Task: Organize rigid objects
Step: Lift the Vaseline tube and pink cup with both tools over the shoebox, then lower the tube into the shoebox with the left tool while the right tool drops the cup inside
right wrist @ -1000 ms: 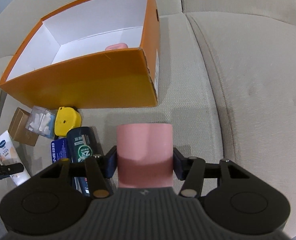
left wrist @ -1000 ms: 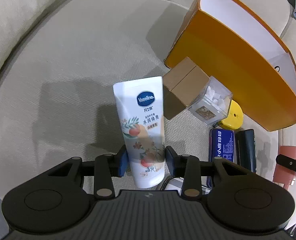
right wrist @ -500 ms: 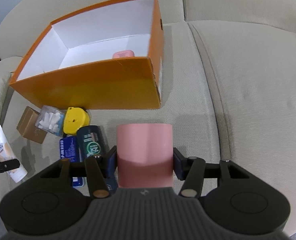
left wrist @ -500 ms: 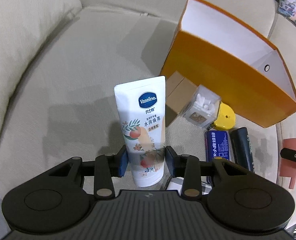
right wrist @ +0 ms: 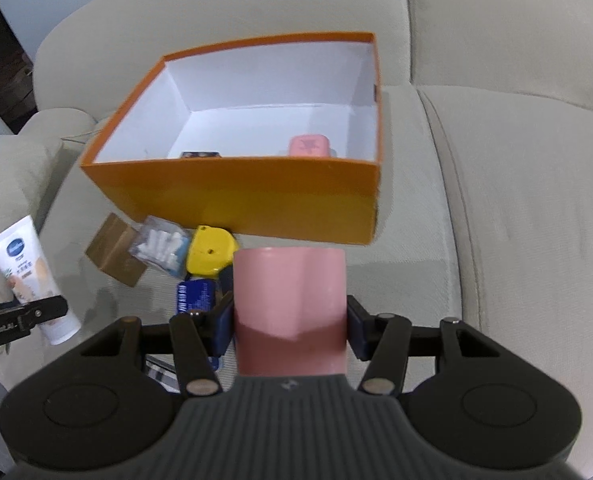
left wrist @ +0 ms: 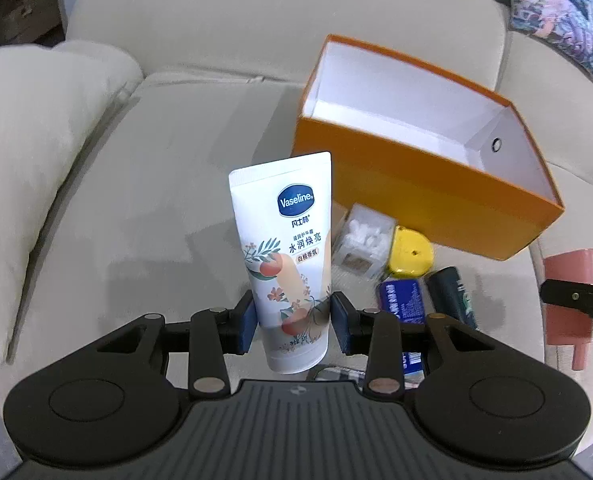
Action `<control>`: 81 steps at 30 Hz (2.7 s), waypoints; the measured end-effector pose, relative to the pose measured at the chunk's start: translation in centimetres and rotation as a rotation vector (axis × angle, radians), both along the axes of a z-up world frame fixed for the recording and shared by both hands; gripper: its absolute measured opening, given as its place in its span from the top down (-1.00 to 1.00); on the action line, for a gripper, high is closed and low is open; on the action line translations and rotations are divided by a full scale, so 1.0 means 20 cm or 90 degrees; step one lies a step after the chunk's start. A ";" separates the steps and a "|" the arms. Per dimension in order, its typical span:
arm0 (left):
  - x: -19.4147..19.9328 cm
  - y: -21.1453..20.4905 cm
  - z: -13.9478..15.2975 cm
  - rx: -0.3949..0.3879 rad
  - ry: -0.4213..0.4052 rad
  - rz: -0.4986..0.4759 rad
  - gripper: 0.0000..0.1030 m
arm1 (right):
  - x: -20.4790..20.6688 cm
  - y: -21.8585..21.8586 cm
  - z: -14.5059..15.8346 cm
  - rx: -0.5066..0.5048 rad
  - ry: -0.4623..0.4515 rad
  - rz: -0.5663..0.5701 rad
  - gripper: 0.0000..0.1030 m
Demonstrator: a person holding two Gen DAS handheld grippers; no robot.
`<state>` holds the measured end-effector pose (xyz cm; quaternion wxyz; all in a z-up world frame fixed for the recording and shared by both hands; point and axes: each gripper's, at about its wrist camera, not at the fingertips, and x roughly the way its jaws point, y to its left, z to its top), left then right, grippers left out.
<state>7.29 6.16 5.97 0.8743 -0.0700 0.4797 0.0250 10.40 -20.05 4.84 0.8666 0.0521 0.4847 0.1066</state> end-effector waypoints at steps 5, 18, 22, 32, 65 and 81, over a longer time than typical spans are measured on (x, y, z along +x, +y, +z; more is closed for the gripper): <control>-0.01 -0.05 0.06 0.002 -0.028 -0.017 0.15 | -0.02 0.05 0.05 0.005 -0.018 0.011 -0.10; 0.11 -0.14 0.33 -0.028 -0.155 -0.009 0.15 | 0.02 0.04 0.27 0.112 -0.116 -0.071 -0.10; 0.19 -0.17 0.46 -0.033 -0.196 -0.012 0.15 | 0.08 0.04 0.36 0.133 -0.150 -0.093 -0.10; 0.58 -0.18 0.45 -0.094 -0.220 -0.049 0.15 | 0.43 0.03 0.44 0.143 -0.188 -0.143 -0.10; 0.92 -0.24 -0.17 -0.015 0.035 -0.064 0.14 | 0.86 0.22 -0.24 0.013 -0.010 -0.127 -0.10; 0.95 -0.27 -0.22 0.004 0.065 -0.078 0.14 | 0.85 0.27 -0.24 -0.068 0.026 -0.098 -0.11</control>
